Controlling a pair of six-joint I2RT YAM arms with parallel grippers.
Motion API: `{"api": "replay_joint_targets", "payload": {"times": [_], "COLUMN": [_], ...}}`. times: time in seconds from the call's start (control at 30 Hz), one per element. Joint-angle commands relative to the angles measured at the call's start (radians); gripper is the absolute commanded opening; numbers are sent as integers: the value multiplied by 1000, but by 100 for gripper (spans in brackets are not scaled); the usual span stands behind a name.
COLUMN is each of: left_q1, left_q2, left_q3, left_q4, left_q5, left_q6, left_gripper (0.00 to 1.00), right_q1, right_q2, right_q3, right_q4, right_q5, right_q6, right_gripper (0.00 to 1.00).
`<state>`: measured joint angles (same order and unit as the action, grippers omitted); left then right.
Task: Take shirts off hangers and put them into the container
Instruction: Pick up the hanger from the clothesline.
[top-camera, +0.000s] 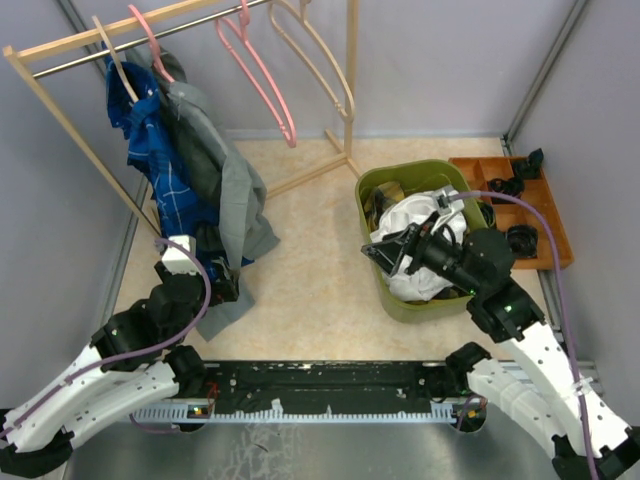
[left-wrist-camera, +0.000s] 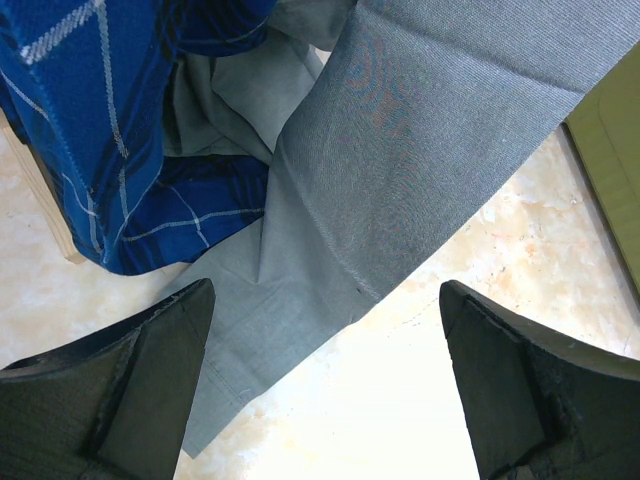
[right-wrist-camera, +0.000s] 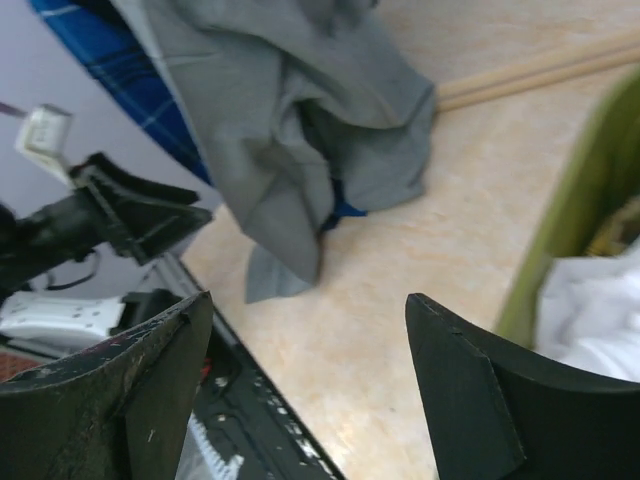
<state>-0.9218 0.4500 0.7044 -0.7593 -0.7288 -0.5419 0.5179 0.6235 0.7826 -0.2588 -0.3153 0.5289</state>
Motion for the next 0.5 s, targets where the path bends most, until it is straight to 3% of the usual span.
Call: {"api": "replay_joint_targets", "payload": {"times": [0.0, 0.23, 0.37, 0.47], "left_q1": [5, 7, 5, 5], "left_q2": [-4, -12, -14, -22], "left_q3": [12, 10, 11, 9], "left_q4": [27, 29, 25, 25], "left_q5": [9, 7, 2, 1], "left_q6": [13, 13, 11, 9], "left_gripper": [99, 99, 99, 99], "right_q1": [86, 462, 526, 529], "right_q2": [50, 280, 431, 485], "right_q3": [41, 251, 364, 371], "right_q4": [190, 47, 64, 213], "right_q5": [-113, 401, 568, 564], "right_q6": [48, -321, -411, -451], "right_gripper": [78, 78, 77, 75]}}
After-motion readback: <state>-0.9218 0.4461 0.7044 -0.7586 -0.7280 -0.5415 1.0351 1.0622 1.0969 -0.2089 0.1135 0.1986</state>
